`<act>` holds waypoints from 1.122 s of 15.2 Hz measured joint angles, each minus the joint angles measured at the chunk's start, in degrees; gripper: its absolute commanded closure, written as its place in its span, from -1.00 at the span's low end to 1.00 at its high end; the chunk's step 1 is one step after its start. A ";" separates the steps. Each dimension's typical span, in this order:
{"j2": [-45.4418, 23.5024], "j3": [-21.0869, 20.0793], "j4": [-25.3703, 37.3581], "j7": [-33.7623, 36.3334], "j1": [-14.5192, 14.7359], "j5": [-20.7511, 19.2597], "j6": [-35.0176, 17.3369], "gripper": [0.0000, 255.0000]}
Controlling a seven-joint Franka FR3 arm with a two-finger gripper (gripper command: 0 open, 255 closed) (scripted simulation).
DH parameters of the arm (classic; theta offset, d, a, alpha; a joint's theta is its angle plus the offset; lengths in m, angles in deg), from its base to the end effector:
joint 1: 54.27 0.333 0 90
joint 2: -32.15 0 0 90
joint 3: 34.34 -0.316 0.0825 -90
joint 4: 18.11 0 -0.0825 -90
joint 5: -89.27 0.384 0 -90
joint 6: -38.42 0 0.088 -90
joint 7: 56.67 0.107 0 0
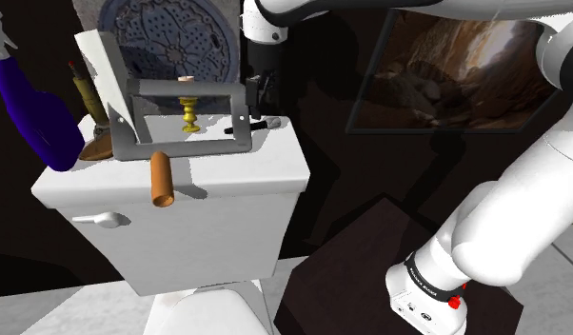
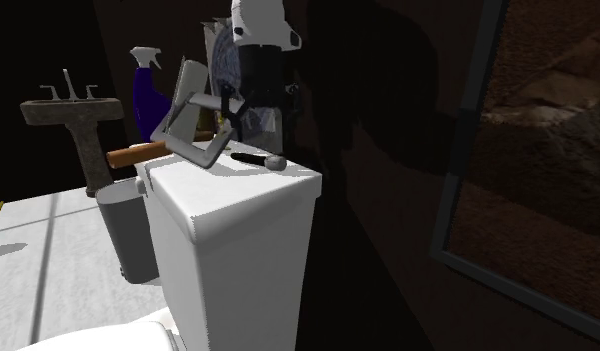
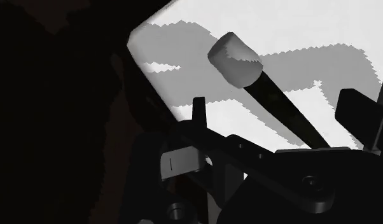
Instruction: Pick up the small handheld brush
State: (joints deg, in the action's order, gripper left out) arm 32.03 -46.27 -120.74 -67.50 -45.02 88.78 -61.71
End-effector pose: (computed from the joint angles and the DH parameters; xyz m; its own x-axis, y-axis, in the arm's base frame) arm 0.5215 0.2011 0.5337 0.8461 0.5310 -0.0463 0.5315 -0.8471 -0.0008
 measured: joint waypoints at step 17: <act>-6.62 -3.63 3.61 -28.98 2.60 -2.77 -6.15 1.00</act>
State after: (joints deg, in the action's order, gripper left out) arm 25.41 -49.91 -117.13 -96.48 -42.42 86.01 -67.86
